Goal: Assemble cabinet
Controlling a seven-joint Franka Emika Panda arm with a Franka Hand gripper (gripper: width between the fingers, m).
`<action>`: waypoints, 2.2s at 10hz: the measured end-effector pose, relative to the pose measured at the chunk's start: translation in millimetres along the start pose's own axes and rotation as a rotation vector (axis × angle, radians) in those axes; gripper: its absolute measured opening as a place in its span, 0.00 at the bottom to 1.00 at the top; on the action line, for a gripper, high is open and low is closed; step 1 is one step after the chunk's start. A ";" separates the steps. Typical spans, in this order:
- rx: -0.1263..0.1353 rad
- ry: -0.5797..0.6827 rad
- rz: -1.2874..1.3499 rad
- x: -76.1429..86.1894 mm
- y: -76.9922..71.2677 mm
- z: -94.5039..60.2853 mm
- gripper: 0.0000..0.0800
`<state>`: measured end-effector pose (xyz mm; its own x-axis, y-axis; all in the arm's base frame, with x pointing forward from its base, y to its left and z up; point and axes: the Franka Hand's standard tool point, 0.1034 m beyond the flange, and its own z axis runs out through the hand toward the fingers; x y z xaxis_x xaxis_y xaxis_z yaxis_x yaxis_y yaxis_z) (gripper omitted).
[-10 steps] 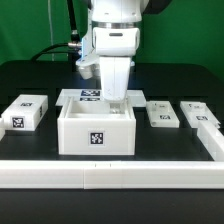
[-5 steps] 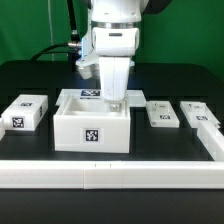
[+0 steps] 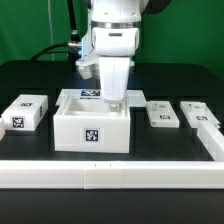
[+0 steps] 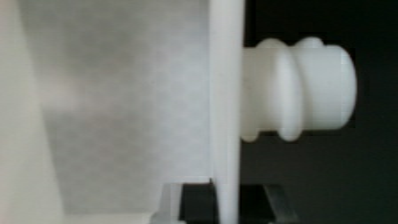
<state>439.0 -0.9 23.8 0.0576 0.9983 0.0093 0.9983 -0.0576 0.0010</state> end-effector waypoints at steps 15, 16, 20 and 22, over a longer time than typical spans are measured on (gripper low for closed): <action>-0.001 0.031 -0.028 69.2 64.8 0.7 0.04; -0.005 0.034 -0.035 76.9 71.9 0.7 0.04; 0.002 0.034 -0.045 103.5 72.4 0.9 0.04; 0.008 0.036 -0.059 113.5 72.0 0.8 0.04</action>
Offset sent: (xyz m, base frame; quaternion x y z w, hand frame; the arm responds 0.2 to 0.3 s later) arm 0.0342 0.0417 -0.0215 0.0442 0.0303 -0.0184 0.9984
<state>517.4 108.3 24.1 -0.0016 0.9990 0.0452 1.0000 0.0018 -0.0054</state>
